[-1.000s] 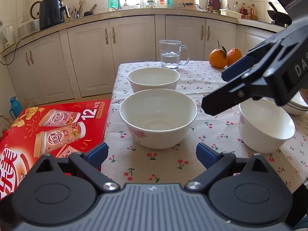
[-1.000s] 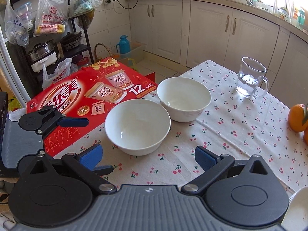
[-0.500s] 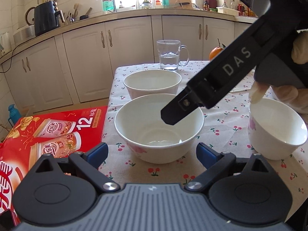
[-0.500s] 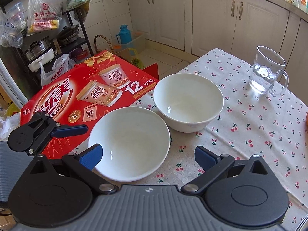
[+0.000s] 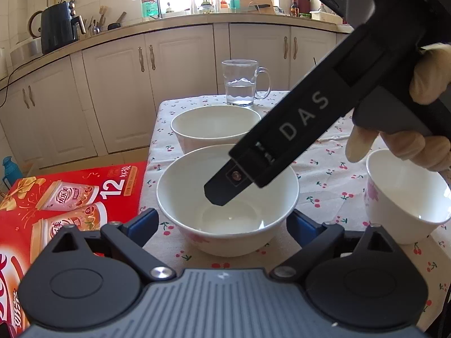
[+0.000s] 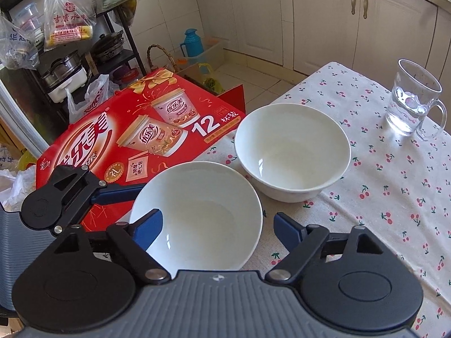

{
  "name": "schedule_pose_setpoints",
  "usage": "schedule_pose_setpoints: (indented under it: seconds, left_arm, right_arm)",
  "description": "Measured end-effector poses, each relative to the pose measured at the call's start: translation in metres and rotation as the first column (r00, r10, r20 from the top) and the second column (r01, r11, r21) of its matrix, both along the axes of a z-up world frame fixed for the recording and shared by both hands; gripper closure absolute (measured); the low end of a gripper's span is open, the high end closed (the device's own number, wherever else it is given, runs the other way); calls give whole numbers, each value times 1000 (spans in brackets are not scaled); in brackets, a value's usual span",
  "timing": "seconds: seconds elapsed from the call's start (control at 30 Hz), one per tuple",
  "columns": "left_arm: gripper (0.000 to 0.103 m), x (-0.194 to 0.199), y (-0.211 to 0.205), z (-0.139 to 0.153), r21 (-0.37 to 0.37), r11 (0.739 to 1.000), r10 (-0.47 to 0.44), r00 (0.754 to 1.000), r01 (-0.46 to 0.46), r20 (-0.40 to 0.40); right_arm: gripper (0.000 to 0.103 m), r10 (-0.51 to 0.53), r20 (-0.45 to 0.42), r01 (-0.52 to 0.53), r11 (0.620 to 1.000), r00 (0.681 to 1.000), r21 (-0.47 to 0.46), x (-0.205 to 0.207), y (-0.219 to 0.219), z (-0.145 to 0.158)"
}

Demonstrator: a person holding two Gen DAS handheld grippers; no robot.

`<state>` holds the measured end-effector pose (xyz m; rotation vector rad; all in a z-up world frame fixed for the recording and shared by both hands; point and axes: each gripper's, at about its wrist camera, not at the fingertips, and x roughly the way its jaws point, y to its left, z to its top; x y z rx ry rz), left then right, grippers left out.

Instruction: Organize plates and bowls

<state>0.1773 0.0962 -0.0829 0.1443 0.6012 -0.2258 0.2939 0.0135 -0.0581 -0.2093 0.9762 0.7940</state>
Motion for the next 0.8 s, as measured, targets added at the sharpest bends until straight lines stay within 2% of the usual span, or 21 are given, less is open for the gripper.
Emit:
schedule_pose_setpoints:
  seconds: [0.23, 0.8]
  left_arm:
    - [9, 1, 0, 1, 10, 1000, -23, 1000, 23, 5]
    - [11, 4, 1, 5, 11, 999, -40, 999, 40, -20]
  right_arm:
    - [29, 7, -31, -6, 1000, 999, 25, 7, 0, -3]
    - [33, 9, -59, -5, 998, 998, 62, 8, -9, -2]
